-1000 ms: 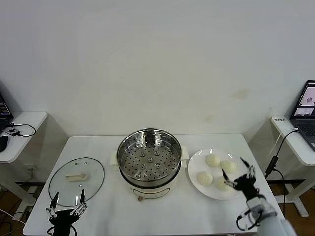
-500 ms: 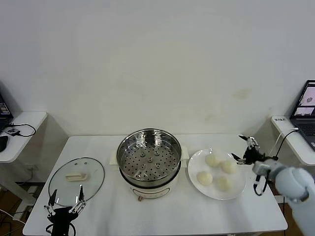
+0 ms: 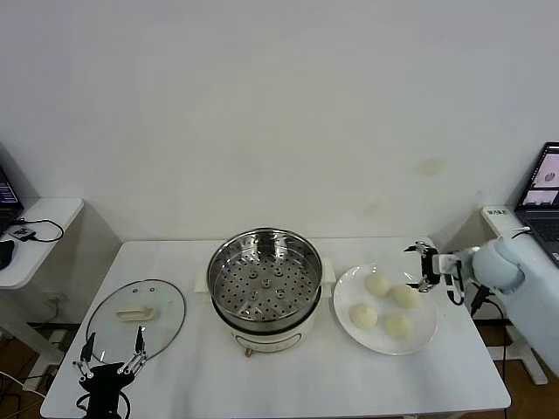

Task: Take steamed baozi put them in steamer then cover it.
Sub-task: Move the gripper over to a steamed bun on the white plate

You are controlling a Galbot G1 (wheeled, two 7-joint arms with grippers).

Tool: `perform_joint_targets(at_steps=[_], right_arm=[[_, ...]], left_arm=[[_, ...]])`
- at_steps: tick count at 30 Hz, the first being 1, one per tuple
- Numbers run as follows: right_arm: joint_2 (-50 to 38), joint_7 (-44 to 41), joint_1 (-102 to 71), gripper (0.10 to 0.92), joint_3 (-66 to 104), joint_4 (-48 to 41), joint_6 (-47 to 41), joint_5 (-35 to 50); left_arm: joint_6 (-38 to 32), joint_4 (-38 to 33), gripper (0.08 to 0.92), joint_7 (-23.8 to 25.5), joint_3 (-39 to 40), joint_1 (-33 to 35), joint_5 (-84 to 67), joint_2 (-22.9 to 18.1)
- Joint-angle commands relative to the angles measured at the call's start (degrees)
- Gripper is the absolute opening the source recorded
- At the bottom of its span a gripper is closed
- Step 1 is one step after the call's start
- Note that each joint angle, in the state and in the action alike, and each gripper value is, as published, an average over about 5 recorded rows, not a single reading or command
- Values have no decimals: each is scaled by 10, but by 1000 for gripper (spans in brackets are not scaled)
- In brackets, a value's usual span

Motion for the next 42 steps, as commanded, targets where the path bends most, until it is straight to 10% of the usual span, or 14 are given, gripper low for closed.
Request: perform_joint_targets(at_steps=[1, 28, 42], right_arm=[[63, -69, 158, 823, -187, -102, -7, 16], [148, -53, 146, 811, -209, -207, -16, -54], [157, -57, 145, 649, -205, -219, -15, -58]], left_arm=[[0, 1, 823, -1, -6, -1, 1, 1], [0, -2, 823, -2, -26, -5, -5, 7], [-1, -5, 823, -2, -29, -7, -5, 7]])
